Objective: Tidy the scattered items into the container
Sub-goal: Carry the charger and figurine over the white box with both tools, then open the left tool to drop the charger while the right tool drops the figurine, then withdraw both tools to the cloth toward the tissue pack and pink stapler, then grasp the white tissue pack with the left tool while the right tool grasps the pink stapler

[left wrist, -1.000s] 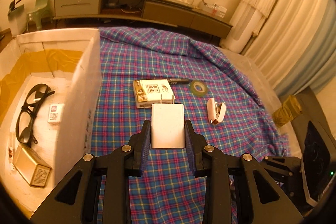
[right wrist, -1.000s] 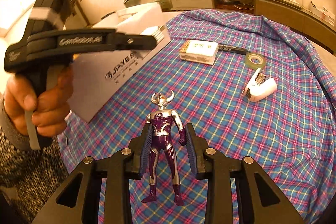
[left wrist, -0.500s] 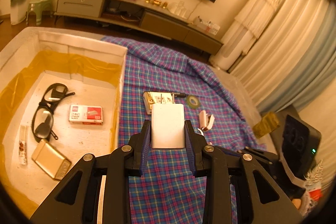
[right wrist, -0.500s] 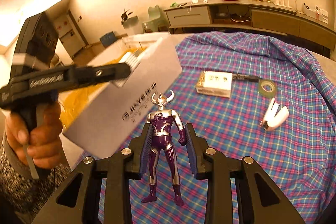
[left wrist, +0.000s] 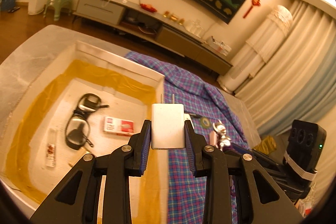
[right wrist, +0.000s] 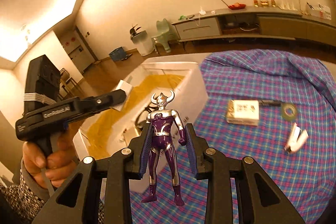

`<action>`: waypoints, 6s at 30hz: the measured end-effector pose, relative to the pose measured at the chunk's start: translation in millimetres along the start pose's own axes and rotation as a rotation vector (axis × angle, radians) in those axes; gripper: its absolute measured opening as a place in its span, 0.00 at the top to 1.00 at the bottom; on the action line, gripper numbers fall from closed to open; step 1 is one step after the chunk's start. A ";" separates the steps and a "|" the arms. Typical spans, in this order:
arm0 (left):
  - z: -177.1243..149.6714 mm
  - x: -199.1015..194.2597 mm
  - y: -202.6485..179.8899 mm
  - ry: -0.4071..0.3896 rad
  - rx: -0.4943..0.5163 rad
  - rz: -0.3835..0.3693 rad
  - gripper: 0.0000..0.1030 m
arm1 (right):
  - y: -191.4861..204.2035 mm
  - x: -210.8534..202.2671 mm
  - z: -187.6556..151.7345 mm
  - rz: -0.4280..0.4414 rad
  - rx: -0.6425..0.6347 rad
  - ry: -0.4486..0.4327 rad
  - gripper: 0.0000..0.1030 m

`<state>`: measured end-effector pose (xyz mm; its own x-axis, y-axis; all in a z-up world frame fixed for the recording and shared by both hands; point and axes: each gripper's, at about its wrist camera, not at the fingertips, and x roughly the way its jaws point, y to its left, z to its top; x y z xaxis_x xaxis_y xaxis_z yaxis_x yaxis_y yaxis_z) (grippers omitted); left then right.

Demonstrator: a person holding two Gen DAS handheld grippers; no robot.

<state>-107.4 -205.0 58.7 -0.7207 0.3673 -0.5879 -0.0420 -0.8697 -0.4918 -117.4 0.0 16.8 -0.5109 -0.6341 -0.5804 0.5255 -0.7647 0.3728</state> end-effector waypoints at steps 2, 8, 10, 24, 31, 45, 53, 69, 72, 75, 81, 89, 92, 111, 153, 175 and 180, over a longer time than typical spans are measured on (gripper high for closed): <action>3.5 -2.9 6.5 -0.008 -0.007 0.011 0.69 | 8.7 4.4 7.0 0.003 -0.022 0.001 0.68; 8.8 -5.6 19.4 -0.008 0.014 0.061 0.69 | 26.8 18.0 27.0 0.014 -0.066 0.007 0.68; 10.8 -7.3 27.0 -0.013 0.015 0.089 0.69 | 32.5 24.1 34.0 0.016 -0.081 0.015 0.68; 27.3 -20.1 95.7 -0.054 -0.119 0.228 0.69 | 70.7 95.0 73.0 0.027 -0.148 0.140 0.68; 24.9 -23.5 100.2 -0.038 -0.110 0.226 0.69 | 91.8 134.3 86.5 -0.002 -0.166 0.216 0.68; -16.2 8.4 40.4 0.143 0.085 0.046 0.70 | 92.8 229.2 123.1 -0.083 -0.136 0.409 0.71; -31.4 13.0 40.7 0.199 0.044 0.008 0.70 | 115.7 260.7 124.6 -0.116 -0.296 0.482 0.78; -41.4 33.2 28.0 0.273 0.079 0.064 0.57 | 95.6 247.4 120.3 -0.126 -0.271 0.482 0.75; -39.3 33.5 29.7 0.278 0.060 0.074 0.54 | 91.4 237.8 119.6 -0.114 -0.260 0.473 0.73; -37.7 34.7 31.8 0.277 0.053 0.081 0.51 | 87.9 227.3 118.8 -0.098 -0.251 0.460 0.69; -30.4 28.7 35.5 0.238 0.041 0.093 0.51 | 80.8 200.4 114.8 -0.037 -0.228 0.404 0.62; -26.7 22.0 15.0 0.146 0.139 0.208 0.51 | 76.6 157.4 98.8 0.074 -0.221 0.298 0.59; -25.8 18.6 7.8 0.120 0.167 0.240 0.51 | 75.3 141.1 92.9 0.103 -0.216 0.265 0.54; -22.7 13.5 -51.1 -0.003 0.266 0.197 0.51 | 12.6 39.8 66.2 0.199 -0.101 0.103 0.53; -55.3 253.4 -92.0 0.257 0.104 0.145 0.47 | -251.9 35.8 -28.2 -0.303 0.199 0.207 0.43; -60.6 272.0 -130.4 0.191 0.365 0.139 0.45 | -236.7 50.4 -23.1 -0.189 0.146 0.234 0.73; -62.2 272.4 -131.9 0.193 0.370 0.139 0.45 | -211.4 46.1 -16.2 -0.234 0.016 0.261 0.88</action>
<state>-255.1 30.2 -76.6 -0.5957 0.2624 -0.7591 -0.2239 -0.9619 -0.1569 -241.0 134.3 -100.5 -0.4240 -0.3919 -0.8165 0.4028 -0.8890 0.2175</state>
